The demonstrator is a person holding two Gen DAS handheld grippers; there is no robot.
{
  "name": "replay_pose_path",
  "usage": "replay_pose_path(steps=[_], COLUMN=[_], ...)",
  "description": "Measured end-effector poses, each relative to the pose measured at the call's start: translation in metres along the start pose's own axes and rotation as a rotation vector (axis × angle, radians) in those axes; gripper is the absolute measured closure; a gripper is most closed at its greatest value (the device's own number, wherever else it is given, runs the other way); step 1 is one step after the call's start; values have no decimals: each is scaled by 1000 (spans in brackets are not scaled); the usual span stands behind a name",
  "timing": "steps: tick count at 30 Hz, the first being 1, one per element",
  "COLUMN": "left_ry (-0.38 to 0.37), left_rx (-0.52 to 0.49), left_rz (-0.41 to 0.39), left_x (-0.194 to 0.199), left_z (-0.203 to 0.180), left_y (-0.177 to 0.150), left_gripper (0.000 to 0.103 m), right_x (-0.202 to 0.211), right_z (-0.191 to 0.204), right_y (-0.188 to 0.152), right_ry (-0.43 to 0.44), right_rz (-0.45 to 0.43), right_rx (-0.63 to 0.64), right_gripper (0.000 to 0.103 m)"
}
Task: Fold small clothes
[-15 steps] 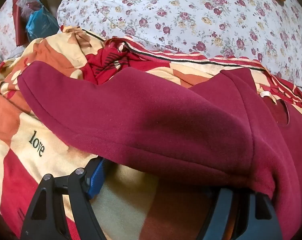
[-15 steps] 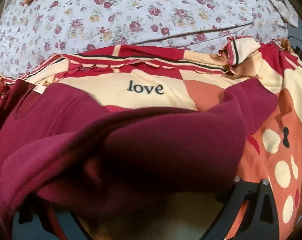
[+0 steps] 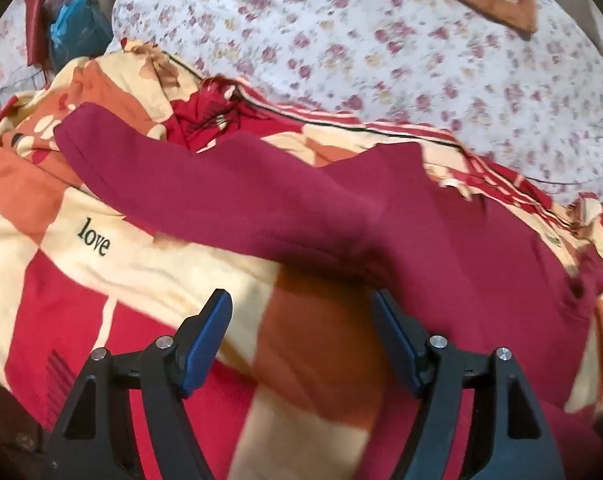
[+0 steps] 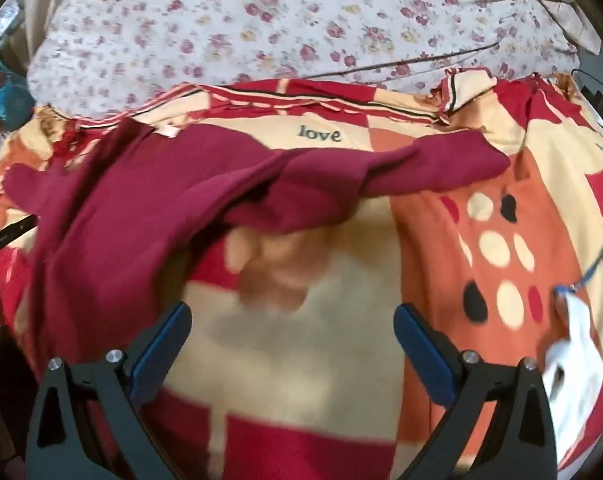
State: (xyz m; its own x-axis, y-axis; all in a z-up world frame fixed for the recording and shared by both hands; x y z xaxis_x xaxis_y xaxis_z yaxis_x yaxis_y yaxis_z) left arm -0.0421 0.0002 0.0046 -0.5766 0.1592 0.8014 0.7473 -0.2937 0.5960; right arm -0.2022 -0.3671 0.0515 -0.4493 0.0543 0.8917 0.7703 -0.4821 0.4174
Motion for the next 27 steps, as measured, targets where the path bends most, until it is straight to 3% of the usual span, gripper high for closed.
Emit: replay_pose_path(steps=[6,8,11,15,20,27], left_ry=[-26,-28,-25,-10,-10,5], left_rx=[-42,-53,-74,-70,-57,-60], left_rz=[-26,-15,-5,24,31,30], left_x=[28,31,31,28,28,30], left_z=[-25,-30,-31,-33,-32,-33], left_y=[-11,-17,-25,-34,-37,-34], left_gripper=[49,49,49,49,49,49], right_x=[29,42,69,102,126,91], right_z=[30,44,59,69,80,85], right_y=[-17,-30,-44,-54,-42,-26], right_ry=[89,178,288,244,293,228], right_rz=[15,81,112,58,54,46], right_rx=[12,4,39,118,138,101], right_gripper=[0,0,0,0,0,0])
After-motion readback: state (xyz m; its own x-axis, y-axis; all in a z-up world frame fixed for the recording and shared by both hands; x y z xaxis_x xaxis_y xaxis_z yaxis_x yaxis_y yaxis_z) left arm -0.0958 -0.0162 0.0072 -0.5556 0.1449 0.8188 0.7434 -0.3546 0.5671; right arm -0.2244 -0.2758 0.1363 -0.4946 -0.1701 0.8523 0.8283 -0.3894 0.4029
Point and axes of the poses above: each gripper's, at about its wrist camera, not at the fingertips, and x roughly against the way its jaws point, z to its left, y to its top, the point moved 6 cm from there along -x, roughly the way its jaws point, and after that the axes turned 13 degrees about -x, right-handed, at the moved point
